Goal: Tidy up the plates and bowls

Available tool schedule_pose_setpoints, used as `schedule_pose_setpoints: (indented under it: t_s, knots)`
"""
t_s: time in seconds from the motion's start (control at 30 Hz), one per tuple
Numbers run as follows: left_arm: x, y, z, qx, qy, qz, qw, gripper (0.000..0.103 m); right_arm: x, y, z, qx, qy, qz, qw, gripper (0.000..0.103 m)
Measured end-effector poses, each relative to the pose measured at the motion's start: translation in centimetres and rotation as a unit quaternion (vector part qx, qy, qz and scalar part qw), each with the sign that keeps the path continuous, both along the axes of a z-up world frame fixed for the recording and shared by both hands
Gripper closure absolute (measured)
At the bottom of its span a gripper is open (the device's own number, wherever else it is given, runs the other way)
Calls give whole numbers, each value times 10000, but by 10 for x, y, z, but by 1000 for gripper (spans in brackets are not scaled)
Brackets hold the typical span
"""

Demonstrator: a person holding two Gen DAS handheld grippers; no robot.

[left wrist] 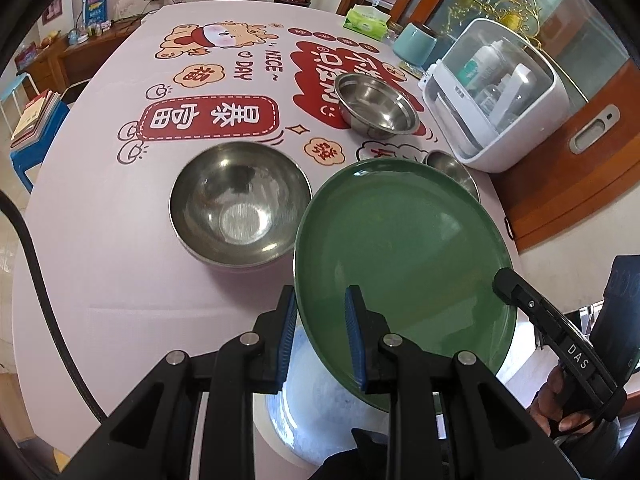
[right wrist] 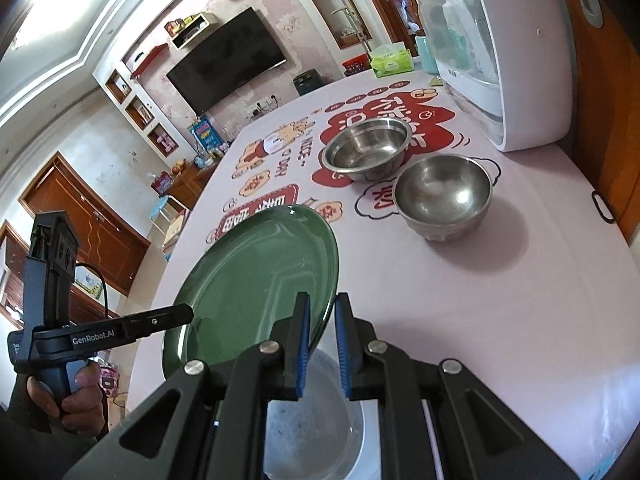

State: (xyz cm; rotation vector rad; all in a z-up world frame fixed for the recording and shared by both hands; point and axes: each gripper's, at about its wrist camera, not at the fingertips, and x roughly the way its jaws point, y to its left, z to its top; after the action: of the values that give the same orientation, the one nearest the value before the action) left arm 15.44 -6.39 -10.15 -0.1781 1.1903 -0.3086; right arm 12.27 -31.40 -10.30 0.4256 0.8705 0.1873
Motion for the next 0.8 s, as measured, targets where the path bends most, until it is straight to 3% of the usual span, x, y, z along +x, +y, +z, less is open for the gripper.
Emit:
schedule_pose_setpoints:
  t_s: [0.8]
  knots:
    - [-43,4,-50,119,749,-214,9969,80,-32,21,-39,-527,1137,265,9918,90]
